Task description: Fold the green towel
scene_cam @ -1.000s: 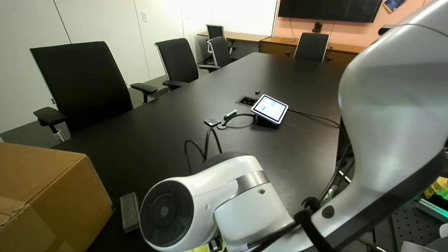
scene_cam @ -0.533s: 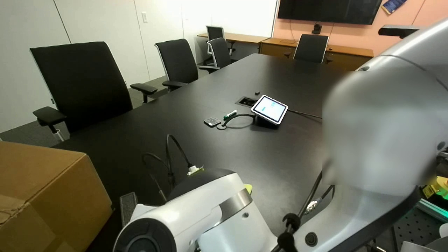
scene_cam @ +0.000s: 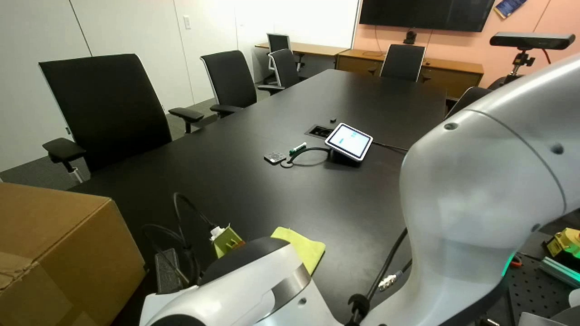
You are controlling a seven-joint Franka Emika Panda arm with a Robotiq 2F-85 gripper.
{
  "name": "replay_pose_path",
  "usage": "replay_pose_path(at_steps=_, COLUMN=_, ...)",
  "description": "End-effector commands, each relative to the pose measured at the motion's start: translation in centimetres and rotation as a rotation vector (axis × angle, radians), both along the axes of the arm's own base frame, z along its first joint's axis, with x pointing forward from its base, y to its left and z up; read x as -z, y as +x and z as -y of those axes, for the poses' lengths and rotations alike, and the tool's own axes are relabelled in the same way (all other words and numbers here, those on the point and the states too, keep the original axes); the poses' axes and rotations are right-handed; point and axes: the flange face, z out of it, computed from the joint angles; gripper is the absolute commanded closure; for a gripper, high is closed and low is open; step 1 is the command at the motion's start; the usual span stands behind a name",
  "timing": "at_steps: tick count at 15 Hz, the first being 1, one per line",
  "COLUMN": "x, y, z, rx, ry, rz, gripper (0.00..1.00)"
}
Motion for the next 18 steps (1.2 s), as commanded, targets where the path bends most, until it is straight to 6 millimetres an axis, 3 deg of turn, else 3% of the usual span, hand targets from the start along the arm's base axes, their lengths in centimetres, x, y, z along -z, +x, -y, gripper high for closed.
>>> replay_pose_path(at_steps=1, x=1.3, y=0.6, z=-1.0, rx=-0.046, ry=0.0, rz=-0.036, gripper=0.7)
replay_pose_path(at_steps=3, x=1.2, y=0.3, z=-1.5, rx=-0.04, ry=0.021, rz=-0.065, gripper=0.58)
replay_pose_path(at_steps=5, x=-0.1, y=0.3, z=-2.0, rx=-0.005, ry=0.071, rz=-0.108, gripper=0.43)
replay_pose_path(at_steps=7, x=-2.3, y=0.6, z=-2.2, rx=0.049, ry=0.117, rz=-0.138, gripper=0.27)
replay_pose_path(at_steps=9, x=-4.3, y=1.4, z=-1.1, rx=0.15, ry=0.142, rz=-0.162, gripper=0.12)
replay_pose_path(at_steps=10, x=-5.6, y=1.8, z=-0.1, rx=0.21, ry=0.15, rz=-0.174, gripper=0.03)
replay_pose_path(at_steps=11, x=-6.9, y=2.1, z=1.4, rx=0.274, ry=0.147, rz=-0.183, gripper=0.0)
replay_pose_path(at_steps=14, x=-10.0, y=3.4, z=7.0, rx=0.436, ry=0.164, rz=-0.182, gripper=0.0)
replay_pose_path(at_steps=18, x=-12.3, y=4.0, z=14.1, rx=0.656, ry=0.214, rz=-0.153, gripper=0.0)
